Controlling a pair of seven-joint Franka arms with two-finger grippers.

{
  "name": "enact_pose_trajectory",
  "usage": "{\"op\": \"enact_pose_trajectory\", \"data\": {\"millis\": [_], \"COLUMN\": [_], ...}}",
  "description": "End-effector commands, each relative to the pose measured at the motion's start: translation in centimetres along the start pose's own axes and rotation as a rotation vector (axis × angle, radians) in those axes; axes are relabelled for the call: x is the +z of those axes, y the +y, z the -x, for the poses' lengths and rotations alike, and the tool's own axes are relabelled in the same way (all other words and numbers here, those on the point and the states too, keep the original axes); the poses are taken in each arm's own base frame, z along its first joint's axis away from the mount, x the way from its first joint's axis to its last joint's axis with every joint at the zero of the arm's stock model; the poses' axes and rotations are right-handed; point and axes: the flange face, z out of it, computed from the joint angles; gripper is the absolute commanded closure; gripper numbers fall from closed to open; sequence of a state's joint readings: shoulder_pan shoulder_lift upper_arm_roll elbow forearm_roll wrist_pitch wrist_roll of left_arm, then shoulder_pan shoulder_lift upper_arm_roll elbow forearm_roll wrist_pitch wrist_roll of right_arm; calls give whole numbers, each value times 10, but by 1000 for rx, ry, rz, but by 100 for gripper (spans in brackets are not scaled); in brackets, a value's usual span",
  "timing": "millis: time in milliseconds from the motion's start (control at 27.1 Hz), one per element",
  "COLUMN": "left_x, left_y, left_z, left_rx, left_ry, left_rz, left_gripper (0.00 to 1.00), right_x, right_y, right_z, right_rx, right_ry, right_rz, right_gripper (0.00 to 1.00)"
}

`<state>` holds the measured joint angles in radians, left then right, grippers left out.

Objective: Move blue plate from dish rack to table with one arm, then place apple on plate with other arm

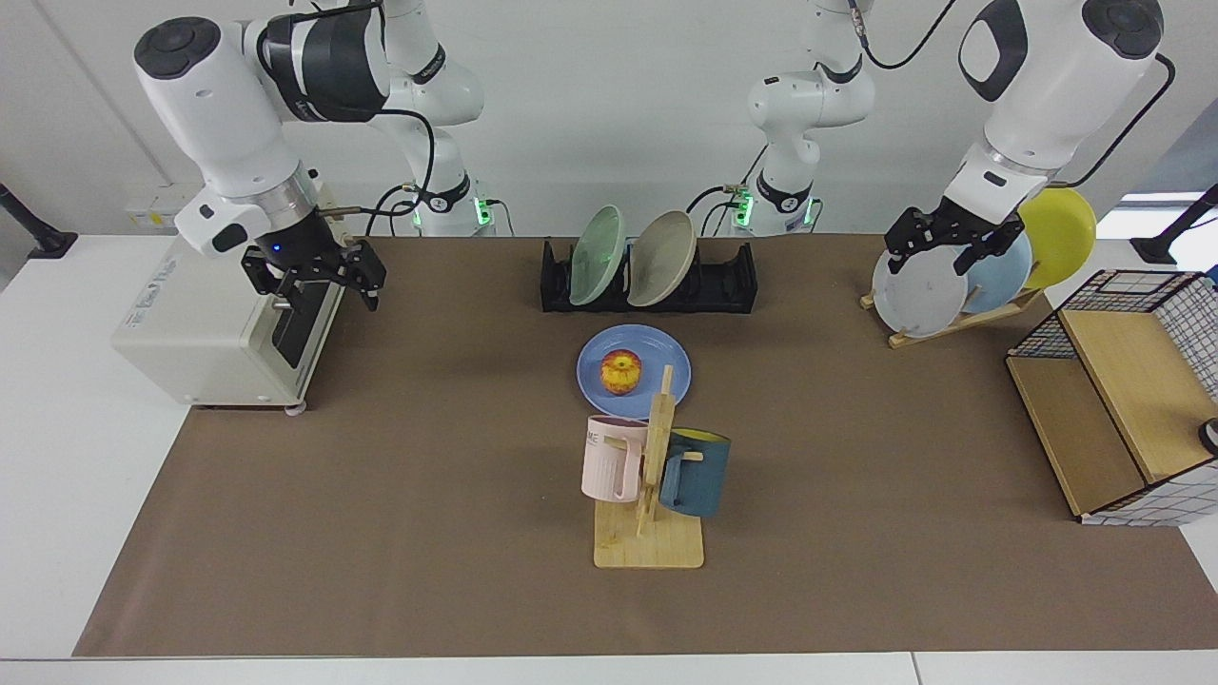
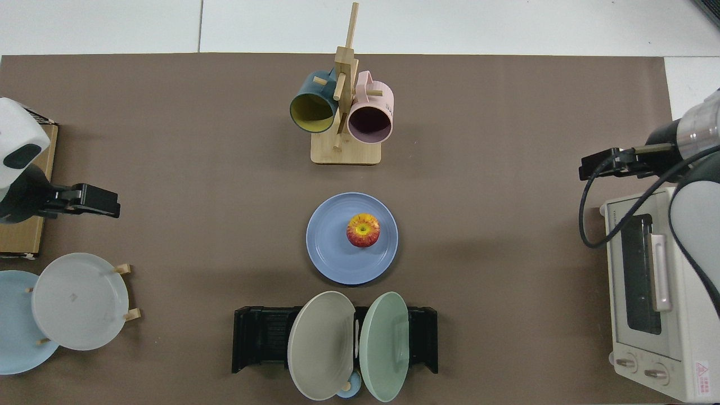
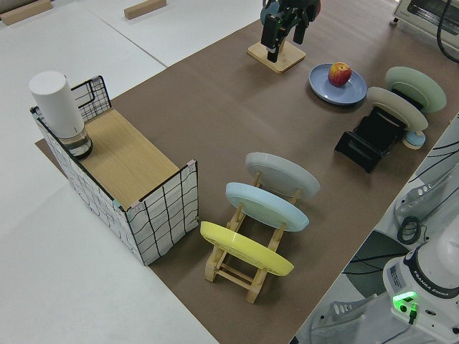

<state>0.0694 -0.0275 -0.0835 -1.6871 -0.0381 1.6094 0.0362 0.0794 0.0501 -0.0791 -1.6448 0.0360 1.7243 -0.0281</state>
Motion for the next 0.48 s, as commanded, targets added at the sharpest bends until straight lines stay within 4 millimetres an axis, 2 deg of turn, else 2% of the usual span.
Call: {"op": "enact_pose_trajectory", "data": {"millis": [0,184,443], "left_x": [2,4,5], "left_y": [3,5,7], "left_z": [1,2,2], "left_rx": [-1,10,18], "left_ry": [11,6,1], "left_rz": [10,4,-22], "left_gripper": [0,0,0], "right_x": [3,-3,-5], "right_y": [3,5,-3], "right_z": [12,10,10], "right_rx": [-47,-41,23], "right_ry": [-10,-9,-15], "right_rz": [38,43,31], "right_gripper": [0,0,0]}}
